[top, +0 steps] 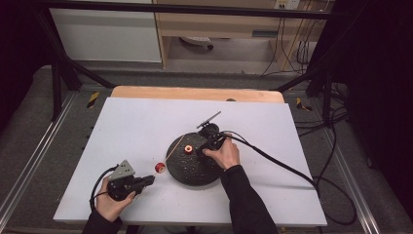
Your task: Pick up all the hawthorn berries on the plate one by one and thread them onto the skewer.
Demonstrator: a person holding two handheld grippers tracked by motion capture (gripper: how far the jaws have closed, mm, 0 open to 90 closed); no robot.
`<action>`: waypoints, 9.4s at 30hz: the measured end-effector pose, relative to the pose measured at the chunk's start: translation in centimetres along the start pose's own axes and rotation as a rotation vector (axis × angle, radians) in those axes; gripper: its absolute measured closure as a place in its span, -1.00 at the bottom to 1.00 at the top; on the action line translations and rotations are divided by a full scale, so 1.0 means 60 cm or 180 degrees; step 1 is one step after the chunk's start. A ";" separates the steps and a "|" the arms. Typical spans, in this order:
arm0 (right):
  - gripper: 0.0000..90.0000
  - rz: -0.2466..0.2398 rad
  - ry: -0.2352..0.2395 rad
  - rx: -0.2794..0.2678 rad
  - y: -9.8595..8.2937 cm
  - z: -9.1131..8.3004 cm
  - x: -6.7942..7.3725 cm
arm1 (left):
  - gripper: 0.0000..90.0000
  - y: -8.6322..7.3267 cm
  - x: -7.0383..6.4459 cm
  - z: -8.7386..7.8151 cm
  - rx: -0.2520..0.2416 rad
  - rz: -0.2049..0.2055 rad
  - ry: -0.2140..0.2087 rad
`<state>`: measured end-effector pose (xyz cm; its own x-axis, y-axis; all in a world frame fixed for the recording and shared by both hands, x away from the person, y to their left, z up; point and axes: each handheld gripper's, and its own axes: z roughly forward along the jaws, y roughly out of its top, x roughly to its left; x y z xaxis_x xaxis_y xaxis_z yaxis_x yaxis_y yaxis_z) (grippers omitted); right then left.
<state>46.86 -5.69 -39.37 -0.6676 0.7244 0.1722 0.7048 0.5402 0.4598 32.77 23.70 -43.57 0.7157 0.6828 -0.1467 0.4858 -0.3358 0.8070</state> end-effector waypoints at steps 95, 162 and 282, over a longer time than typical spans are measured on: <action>0.37 0.1094 0.0874 -0.3212 -0.132 -0.072 -0.008 | 0.97 0.036 -0.041 0.026 -0.0150 0.0008 0.0002; 0.38 0.1298 0.1047 -0.3788 -0.120 -0.045 -0.010 | 0.97 0.088 -0.093 0.063 -0.0373 -0.0048 -0.0018; -0.78 -0.0379 -0.0009 -0.0813 -0.014 0.007 0.032 | 0.97 -0.017 0.025 -0.021 -0.0015 -0.0085 0.0012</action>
<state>45.10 -4.60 -39.78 -0.7411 0.6637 0.1014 0.5378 0.4964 0.6815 32.68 25.89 -43.90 0.7006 0.6940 -0.1661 0.5024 -0.3144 0.8055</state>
